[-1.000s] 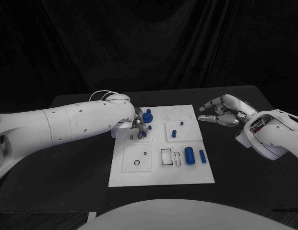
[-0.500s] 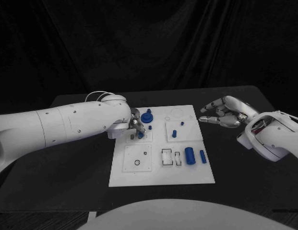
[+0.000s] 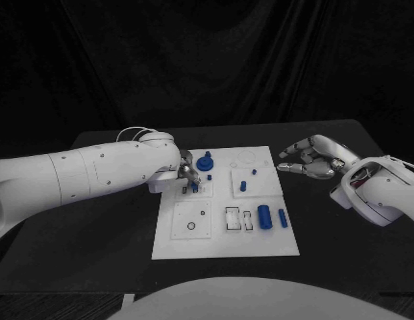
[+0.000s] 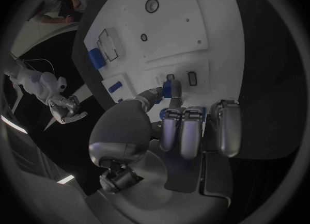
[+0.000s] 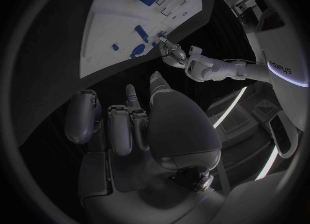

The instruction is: Assemble the parts on the task board

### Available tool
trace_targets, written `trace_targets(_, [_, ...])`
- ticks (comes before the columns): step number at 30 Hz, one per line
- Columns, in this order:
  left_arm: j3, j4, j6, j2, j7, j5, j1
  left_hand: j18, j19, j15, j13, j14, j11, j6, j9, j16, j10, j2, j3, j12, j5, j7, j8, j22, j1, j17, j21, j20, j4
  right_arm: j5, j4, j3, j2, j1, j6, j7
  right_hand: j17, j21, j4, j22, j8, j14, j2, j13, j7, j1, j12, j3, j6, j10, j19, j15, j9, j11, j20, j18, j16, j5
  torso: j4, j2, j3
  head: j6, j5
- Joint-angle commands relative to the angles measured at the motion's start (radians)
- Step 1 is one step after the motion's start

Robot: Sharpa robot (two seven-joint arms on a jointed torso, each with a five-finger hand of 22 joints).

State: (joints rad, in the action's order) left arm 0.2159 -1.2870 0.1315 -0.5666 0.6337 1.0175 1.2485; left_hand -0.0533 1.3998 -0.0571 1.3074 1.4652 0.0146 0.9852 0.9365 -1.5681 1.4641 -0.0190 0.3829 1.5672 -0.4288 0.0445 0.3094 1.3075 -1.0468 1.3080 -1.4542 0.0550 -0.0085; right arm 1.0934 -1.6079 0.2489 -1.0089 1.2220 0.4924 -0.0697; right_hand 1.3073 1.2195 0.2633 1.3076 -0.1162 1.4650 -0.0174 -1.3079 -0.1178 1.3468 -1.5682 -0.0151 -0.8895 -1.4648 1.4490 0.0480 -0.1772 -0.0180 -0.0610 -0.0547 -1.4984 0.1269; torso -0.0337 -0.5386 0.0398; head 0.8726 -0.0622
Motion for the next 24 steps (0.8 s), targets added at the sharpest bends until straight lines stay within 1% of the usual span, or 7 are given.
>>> trace_targets(1, [-0.001,-0.003,-0.025,0.000,0.012,0.000,-0.004,0.003,0.005,-0.006,0.263,0.106,0.006,-0.008,0.002,-0.003,0.107,-0.003,0.023,0.004,0.000,0.000,-0.008,0.109,0.010,0.263,0.002,-0.005,-0.012,0.005,0.000,-0.001,-0.001,-0.003,-0.011,0.006,0.189,-0.007,0.001,0.167,0.000,0.085,0.010,-0.263,0.000,-0.001,-0.003,-0.005,-0.008,-0.106,-0.001,-0.006,0.001,-0.009,-0.004,-0.018,0.003,-0.003,0.0000,0.000,0.0003,0.000,-0.001])
trace_targets(5, [-0.001,-0.005,-0.030,-0.003,0.019,0.000,-0.009,0.003,0.006,-0.006,0.263,0.106,0.005,-0.009,0.002,-0.003,0.107,-0.003,0.027,0.004,-0.002,0.001,-0.010,0.110,0.011,0.263,0.002,-0.004,-0.013,0.005,0.000,-0.001,-0.001,-0.003,-0.012,0.007,0.189,-0.007,0.001,0.167,0.000,0.085,0.010,-0.263,0.000,-0.001,-0.003,-0.005,-0.008,-0.106,-0.001,-0.006,0.001,-0.009,-0.004,-0.018,0.003,-0.003,-0.0007,0.000,0.0003,0.000,0.000])
trace_targets(9, [-0.001,-0.006,-0.033,-0.006,0.025,0.000,-0.014,0.004,0.011,-0.006,0.263,0.106,0.006,0.006,0.002,-0.003,0.107,0.001,0.039,0.004,-0.006,0.000,-0.011,0.114,0.020,0.263,0.000,-0.004,-0.013,0.005,-0.001,-0.001,-0.002,-0.003,-0.015,0.010,0.186,-0.014,0.003,0.165,0.000,0.084,0.012,-0.263,0.000,-0.002,-0.003,-0.005,-0.010,-0.106,-0.003,-0.007,0.001,-0.010,-0.005,-0.019,0.006,-0.004,-0.0011,0.001,0.0003,0.000,0.002])
trace_targets(11, [-0.001,-0.007,-0.033,-0.007,0.027,0.000,-0.015,0.004,0.012,-0.007,0.263,0.106,0.007,0.012,0.002,-0.003,0.107,0.002,0.043,0.004,-0.007,-0.001,-0.012,0.115,0.023,0.263,0.000,-0.005,-0.013,0.005,-0.001,-0.001,-0.002,-0.003,-0.016,0.011,0.186,-0.015,0.003,0.165,-0.001,0.084,0.012,-0.263,0.000,-0.003,-0.003,-0.005,-0.011,-0.106,-0.004,-0.007,0.001,-0.010,-0.005,-0.020,0.007,-0.004,-0.0009,0.000,0.0003,0.000,0.000])
trace_targets(20, [-0.001,-0.014,-0.038,-0.011,0.029,0.000,-0.018,0.003,0.011,-0.008,0.263,0.106,0.008,0.013,-0.003,-0.003,0.107,0.005,0.056,0.004,-0.011,-0.001,-0.022,0.114,0.029,0.263,0.002,-0.006,-0.015,0.005,0.001,-0.001,0.000,-0.003,-0.021,0.016,0.183,-0.020,0.004,0.163,-0.001,0.083,0.014,-0.263,0.000,-0.004,-0.003,-0.006,-0.013,-0.106,-0.006,-0.008,0.002,-0.011,-0.005,-0.020,0.009,-0.004,-0.0001,0.000,0.0001,0.000,0.004])
trace_targets(24, [-0.001,-0.018,-0.040,-0.013,0.029,0.000,-0.019,0.003,0.010,-0.008,0.263,0.106,0.008,0.013,-0.003,-0.003,0.107,0.006,0.057,0.004,-0.011,-0.001,-0.023,0.113,0.030,0.263,0.002,-0.006,-0.015,0.005,0.002,-0.001,0.003,-0.003,-0.023,0.017,0.183,-0.020,0.004,0.163,-0.001,0.083,0.014,-0.263,0.000,-0.004,-0.003,-0.006,-0.013,-0.106,-0.006,-0.008,0.002,-0.011,-0.005,-0.020,0.009,-0.004,-0.0002,0.000,0.0002,0.000,0.000])
